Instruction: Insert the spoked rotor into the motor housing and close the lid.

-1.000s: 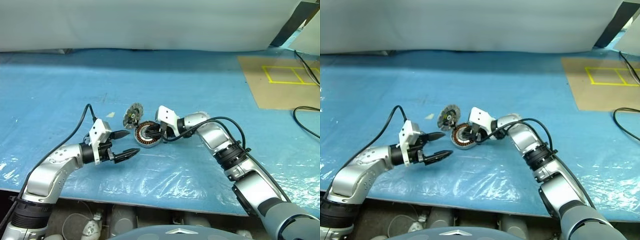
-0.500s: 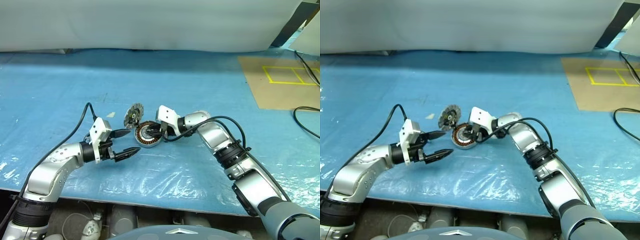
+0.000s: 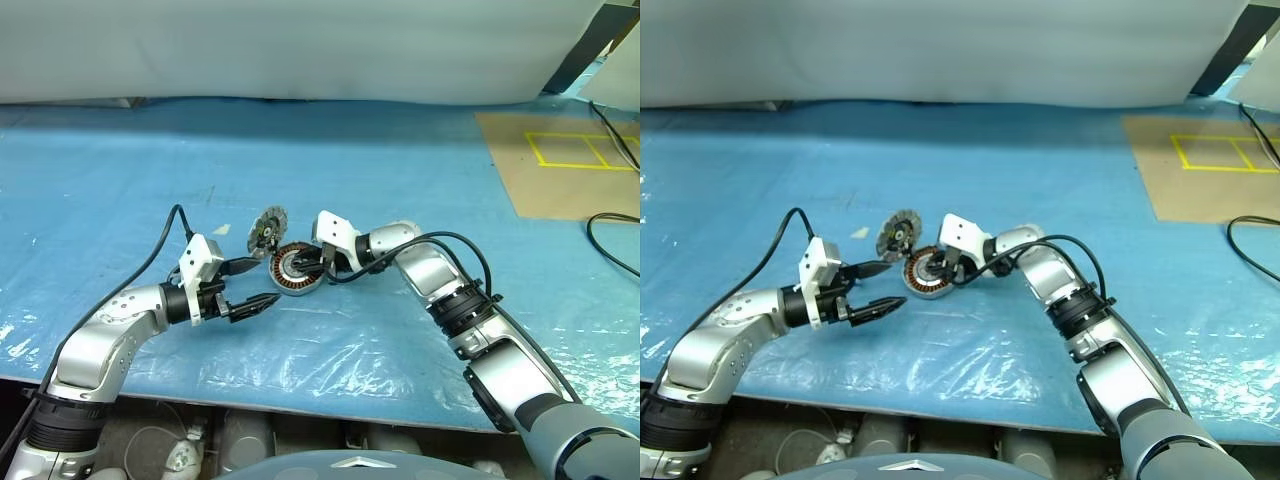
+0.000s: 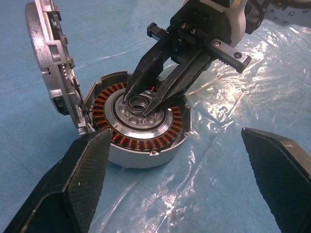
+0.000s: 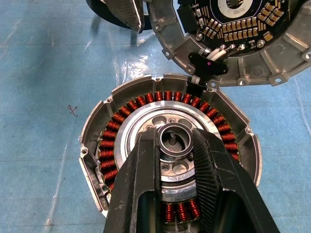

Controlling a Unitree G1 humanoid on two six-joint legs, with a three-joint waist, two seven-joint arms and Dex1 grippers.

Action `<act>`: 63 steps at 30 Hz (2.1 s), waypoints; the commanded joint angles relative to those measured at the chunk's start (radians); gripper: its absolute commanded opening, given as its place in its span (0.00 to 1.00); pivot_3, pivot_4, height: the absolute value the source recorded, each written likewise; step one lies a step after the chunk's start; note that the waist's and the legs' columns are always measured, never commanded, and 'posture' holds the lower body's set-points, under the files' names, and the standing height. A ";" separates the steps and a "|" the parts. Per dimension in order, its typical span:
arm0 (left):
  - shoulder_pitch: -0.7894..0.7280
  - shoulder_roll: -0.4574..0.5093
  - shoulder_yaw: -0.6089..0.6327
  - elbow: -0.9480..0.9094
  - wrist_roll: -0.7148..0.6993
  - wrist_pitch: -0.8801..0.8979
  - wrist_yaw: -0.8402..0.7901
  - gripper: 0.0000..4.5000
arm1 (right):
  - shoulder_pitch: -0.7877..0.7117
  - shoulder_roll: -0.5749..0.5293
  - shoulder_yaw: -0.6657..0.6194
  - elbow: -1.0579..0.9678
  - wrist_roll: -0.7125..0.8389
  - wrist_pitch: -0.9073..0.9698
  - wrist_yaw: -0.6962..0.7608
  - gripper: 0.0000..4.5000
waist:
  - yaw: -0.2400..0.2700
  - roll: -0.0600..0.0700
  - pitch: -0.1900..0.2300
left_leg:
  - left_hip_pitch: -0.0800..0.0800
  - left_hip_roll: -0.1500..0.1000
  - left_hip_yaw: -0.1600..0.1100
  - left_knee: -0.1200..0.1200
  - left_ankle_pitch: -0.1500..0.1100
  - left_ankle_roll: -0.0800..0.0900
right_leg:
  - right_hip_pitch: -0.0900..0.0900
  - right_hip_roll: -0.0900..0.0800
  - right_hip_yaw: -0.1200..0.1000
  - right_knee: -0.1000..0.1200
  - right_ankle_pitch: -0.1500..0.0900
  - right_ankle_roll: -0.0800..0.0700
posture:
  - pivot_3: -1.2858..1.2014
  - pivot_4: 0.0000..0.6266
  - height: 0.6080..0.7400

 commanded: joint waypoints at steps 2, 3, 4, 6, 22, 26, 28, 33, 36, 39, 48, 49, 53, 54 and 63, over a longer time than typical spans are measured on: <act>0.002 0.006 0.008 -0.011 0.000 -0.019 -0.003 1.00 | -0.007 0.010 0.013 0.009 -0.020 -0.010 0.000 0.13 | 0.000 0.000 0.000 | 0.000 0.000 0.000 0.000 0.000 0.000 | 0.000 0.000 0.000 0.000 0.000 0.000 | 0.52 0.24 1.00; 0.003 0.006 0.008 -0.011 0.001 -0.019 -0.003 1.00 | -0.007 0.011 0.013 0.011 -0.022 -0.011 0.000 0.13 | 0.000 0.000 0.000 | 0.000 0.000 0.000 0.000 0.000 0.000 | 0.000 0.000 0.000 0.000 0.000 0.000 | 0.52 0.24 1.00; 0.002 0.006 0.008 -0.011 0.000 -0.019 -0.002 1.00 | -0.007 0.012 0.013 0.013 -0.024 -0.011 0.000 0.13 | 0.000 0.000 0.000 | 0.000 0.000 0.000 0.000 0.000 0.000 | 0.000 0.000 0.000 0.000 0.000 0.000 | 0.52 0.24 1.00; 0.002 0.005 0.009 -0.012 0.000 -0.020 -0.002 1.00 | -0.008 0.012 0.012 0.017 -0.028 -0.015 -0.001 0.13 | 0.000 0.000 0.000 | 0.000 0.000 0.000 0.000 0.000 0.000 | 0.000 0.000 0.000 0.000 0.000 0.000 | 0.52 0.24 1.00; -0.009 0.006 0.008 0.000 -0.001 -0.017 -0.006 1.00 | -0.033 0.017 -0.068 -0.044 0.073 0.049 0.073 0.49 | -0.001 0.000 0.000 | 0.000 0.000 0.000 0.000 0.000 0.000 | 0.000 0.000 0.000 0.000 0.000 0.000 | 0.52 0.24 1.00; -0.013 0.006 0.006 0.002 -0.001 -0.017 -0.007 1.00 | -0.042 0.042 -0.115 -0.068 0.127 0.097 0.062 0.46 | -0.003 0.000 0.000 | -0.001 0.000 0.000 0.000 0.000 0.000 | -0.001 0.000 0.000 0.000 0.000 0.000 | 0.52 0.24 1.00; -0.012 0.006 0.006 0.001 -0.002 -0.017 -0.008 1.00 | -0.035 0.042 -0.118 -0.068 0.130 0.104 0.061 0.37 | -0.001 0.000 0.000 | -0.001 0.000 0.000 0.000 0.000 0.000 | -0.001 0.000 0.000 0.000 0.000 0.000 | 0.52 0.24 1.00; -0.011 0.007 0.005 0.000 -0.004 -0.016 -0.010 1.00 | -0.010 0.036 -0.088 -0.063 0.111 0.094 0.059 0.00 | 0.000 0.000 0.000 | -0.001 0.000 0.000 0.000 0.000 0.000 | -0.001 0.000 0.000 0.000 0.000 0.000 | 0.52 0.24 1.00; -0.011 0.007 0.004 -0.002 -0.004 -0.014 -0.009 1.00 | -0.008 0.038 -0.082 -0.049 0.104 0.095 0.048 0.00 | 0.000 0.000 0.000 | -0.001 0.000 0.000 0.000 0.000 0.000 | -0.001 0.000 0.000 0.000 0.000 0.000 | 0.52 0.24 1.00; -0.010 0.007 0.004 -0.003 -0.004 -0.015 -0.010 1.00 | -0.009 0.040 -0.082 -0.046 0.106 0.091 0.040 0.00 | 0.000 0.000 0.000 | -0.001 0.000 0.000 0.000 0.000 0.000 | -0.001 0.000 0.000 0.000 0.000 0.000 | 0.52 0.24 1.00; -0.017 0.003 -0.002 -0.002 -0.003 -0.016 -0.009 1.00 | -0.002 0.060 -0.028 0.075 0.013 0.028 -0.043 0.00 | -0.001 0.000 0.000 | -0.001 0.000 0.000 0.000 0.000 0.000 | -0.001 0.000 0.000 0.000 0.000 0.000 | 0.52 0.24 1.00; -0.017 0.002 -0.003 -0.002 -0.003 -0.016 -0.008 1.00 | 0.005 0.058 -0.013 0.093 -0.005 0.022 -0.046 0.00 | -0.001 0.000 0.000 | -0.001 0.000 0.000 0.000 0.000 0.000 | -0.001 0.000 0.000 0.000 0.000 0.000 | 0.52 0.24 1.00; -0.017 0.002 -0.003 -0.001 -0.003 -0.018 -0.009 1.00 | 0.019 0.059 0.004 0.128 -0.030 0.006 -0.061 0.00 | -0.002 0.000 0.000 | 0.002 0.000 0.000 0.000 0.000 0.000 | 0.001 0.000 0.000 0.000 0.000 0.000 | 0.52 0.24 1.00; -0.019 0.003 -0.002 0.000 -0.002 -0.018 -0.009 1.00 | 0.017 0.061 0.003 0.132 -0.032 0.004 -0.065 0.00 | -0.002 0.000 0.000 | 0.003 0.000 0.000 0.000 0.000 0.000 | 0.002 0.000 0.000 0.000 0.000 0.000 | 0.52 0.24 1.00; -0.023 0.001 -0.004 0.002 -0.002 -0.018 -0.009 1.00 | -0.029 0.120 -0.168 -0.008 0.208 0.180 0.014 0.00 | -0.002 0.000 0.000 | 0.001 0.001 0.000 0.002 0.000 0.000 | 0.001 0.000 0.001 0.000 0.000 0.000 | 0.52 0.24 1.00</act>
